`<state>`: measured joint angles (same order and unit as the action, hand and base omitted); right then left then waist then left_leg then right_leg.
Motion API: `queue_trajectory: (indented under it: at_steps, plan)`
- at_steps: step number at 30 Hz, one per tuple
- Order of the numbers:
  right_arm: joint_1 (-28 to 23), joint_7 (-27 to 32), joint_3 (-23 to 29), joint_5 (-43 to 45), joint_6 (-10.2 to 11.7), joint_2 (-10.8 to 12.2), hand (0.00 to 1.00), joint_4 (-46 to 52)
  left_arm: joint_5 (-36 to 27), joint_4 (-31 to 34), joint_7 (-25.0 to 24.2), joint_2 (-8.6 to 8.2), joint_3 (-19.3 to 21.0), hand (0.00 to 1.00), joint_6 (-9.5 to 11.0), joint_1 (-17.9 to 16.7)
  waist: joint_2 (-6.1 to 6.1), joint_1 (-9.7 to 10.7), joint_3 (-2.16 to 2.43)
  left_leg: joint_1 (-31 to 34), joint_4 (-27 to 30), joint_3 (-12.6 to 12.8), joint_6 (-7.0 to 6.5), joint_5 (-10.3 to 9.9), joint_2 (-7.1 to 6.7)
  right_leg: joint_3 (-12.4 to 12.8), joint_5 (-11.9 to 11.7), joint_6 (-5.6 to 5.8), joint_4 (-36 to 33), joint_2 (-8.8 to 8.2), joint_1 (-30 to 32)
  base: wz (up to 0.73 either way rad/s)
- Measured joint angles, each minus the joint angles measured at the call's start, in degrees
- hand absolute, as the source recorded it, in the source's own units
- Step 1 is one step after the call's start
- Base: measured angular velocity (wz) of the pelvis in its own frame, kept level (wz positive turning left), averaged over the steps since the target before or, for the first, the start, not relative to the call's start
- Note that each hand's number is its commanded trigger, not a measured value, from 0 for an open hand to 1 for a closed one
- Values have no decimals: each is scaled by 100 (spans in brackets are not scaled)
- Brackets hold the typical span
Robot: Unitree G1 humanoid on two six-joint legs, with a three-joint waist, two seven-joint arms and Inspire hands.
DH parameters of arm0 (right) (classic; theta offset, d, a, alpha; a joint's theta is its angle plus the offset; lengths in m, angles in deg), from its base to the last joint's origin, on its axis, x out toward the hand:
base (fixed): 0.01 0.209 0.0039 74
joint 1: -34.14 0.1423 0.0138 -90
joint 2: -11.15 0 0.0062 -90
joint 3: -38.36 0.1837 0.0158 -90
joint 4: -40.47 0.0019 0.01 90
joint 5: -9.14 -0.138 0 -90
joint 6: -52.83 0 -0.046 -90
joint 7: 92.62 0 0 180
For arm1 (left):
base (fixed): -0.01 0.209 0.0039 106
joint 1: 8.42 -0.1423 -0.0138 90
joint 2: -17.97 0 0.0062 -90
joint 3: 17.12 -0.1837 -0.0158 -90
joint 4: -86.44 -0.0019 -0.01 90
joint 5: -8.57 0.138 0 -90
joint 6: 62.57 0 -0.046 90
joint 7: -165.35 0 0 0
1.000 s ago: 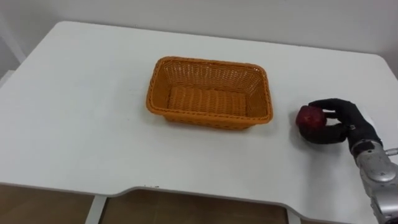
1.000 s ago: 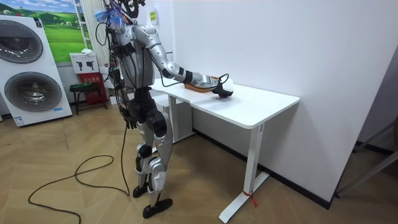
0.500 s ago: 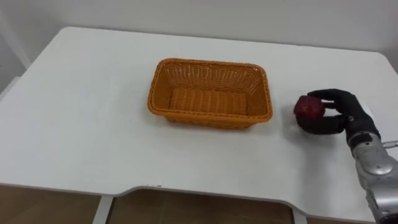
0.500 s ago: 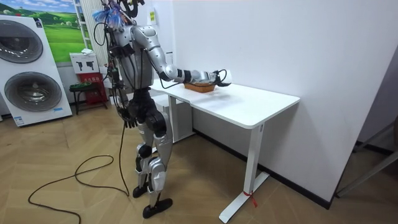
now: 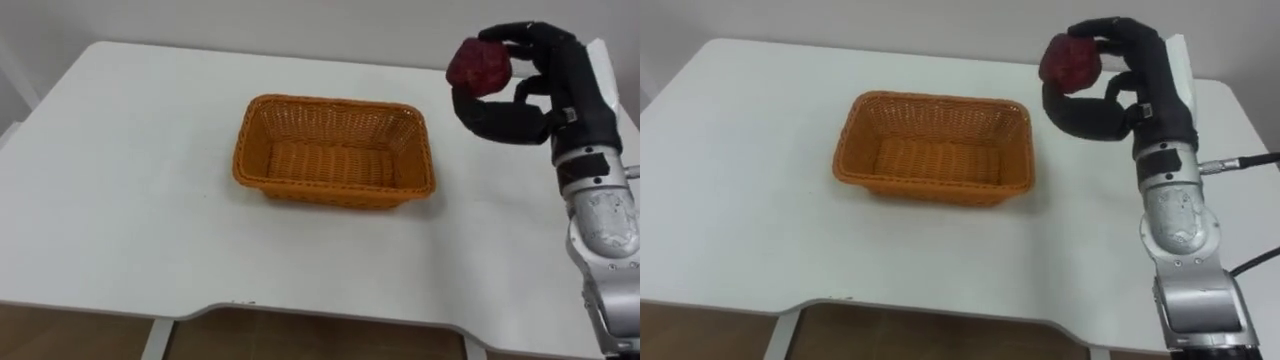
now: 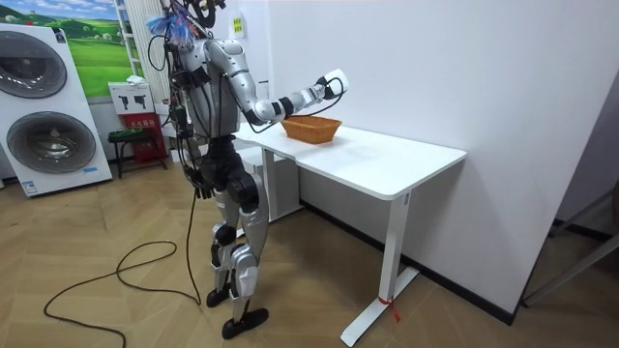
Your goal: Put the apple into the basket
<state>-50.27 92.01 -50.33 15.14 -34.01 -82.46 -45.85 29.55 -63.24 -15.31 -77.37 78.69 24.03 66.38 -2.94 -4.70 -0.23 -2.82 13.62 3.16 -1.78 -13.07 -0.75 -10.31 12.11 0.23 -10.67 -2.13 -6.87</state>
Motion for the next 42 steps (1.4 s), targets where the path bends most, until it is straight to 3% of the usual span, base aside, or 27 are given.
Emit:
queue_trajectory:
  at_steps: [3,6,7,8,9,10,19,28,35,38,42]
  plan:
    - [-31,-240,-254,208,-6,110,100,218,0,-2,-13,-66,-52,0,1,47,132,-5,-20,5,-24,9,0,0,1,65,-2,-2,-1,13,26,-5]
    - [-33,-433,-583,246,-8,172,100,252,0,-6,-26,-92,-213,0,2,51,227,-48,23,17,-29,22,3,2,0,90,-2,-3,-8,17,59,-3]
    - [-32,-505,-710,245,-9,175,93,252,0,-6,-23,-91,-257,0,1,54,232,-51,27,13,-28,7,6,4,-1,93,-2,-3,-7,20,74,0]
    - [-33,-547,-753,246,-9,182,83,252,0,-5,-21,-92,-264,0,1,58,231,-55,27,13,-27,1,8,5,0,94,-2,-3,-8,21,77,0]
    - [-33,-605,-839,250,-11,185,28,251,-2,-5,-21,-93,-268,0,1,61,222,-55,23,15,-36,-1,10,7,1,91,-2,-3,-7,22,80,0]
    - [-36,-663,-918,257,-13,189,0,251,-2,-9,-19,-93,-268,0,-3,60,206,-61,19,15,-42,-5,11,8,1,90,-2,-3,-6,22,81,0]
    - [-44,-930,-1122,259,-159,358,0,251,-10,-18,-126,-88,-292,0,-33,71,-16,-182,7,78,-8,-41,9,7,-1,70,-2,-3,-6,17,78,1]
    - [-54,-986,-1137,257,-159,401,0,245,-7,-14,-163,-89,-445,0,-37,132,33,-174,-26,110,0,-58,9,6,-2,58,-5,-8,-18,20,92,0]
    - [-196,-939,-1095,221,-166,399,0,-129,-2,-7,-162,-99,-487,0,-36,90,18,-149,-14,82,12,-57,9,7,-3,18,-5,-7,5,9,88,1]
    - [-298,-869,-907,170,-182,400,0,-132,12,3,-215,-111,-366,0,-38,75,31,-76,-21,96,9,-57,9,7,-4,1,-5,-7,7,4,88,0]
    - [-297,-433,-200,-213,-153,399,0,-21,-2,-6,-203,-102,-137,0,-31,52,64,55,-2,112,-3,-55,9,7,-3,-13,-5,-6,6,5,90,0]
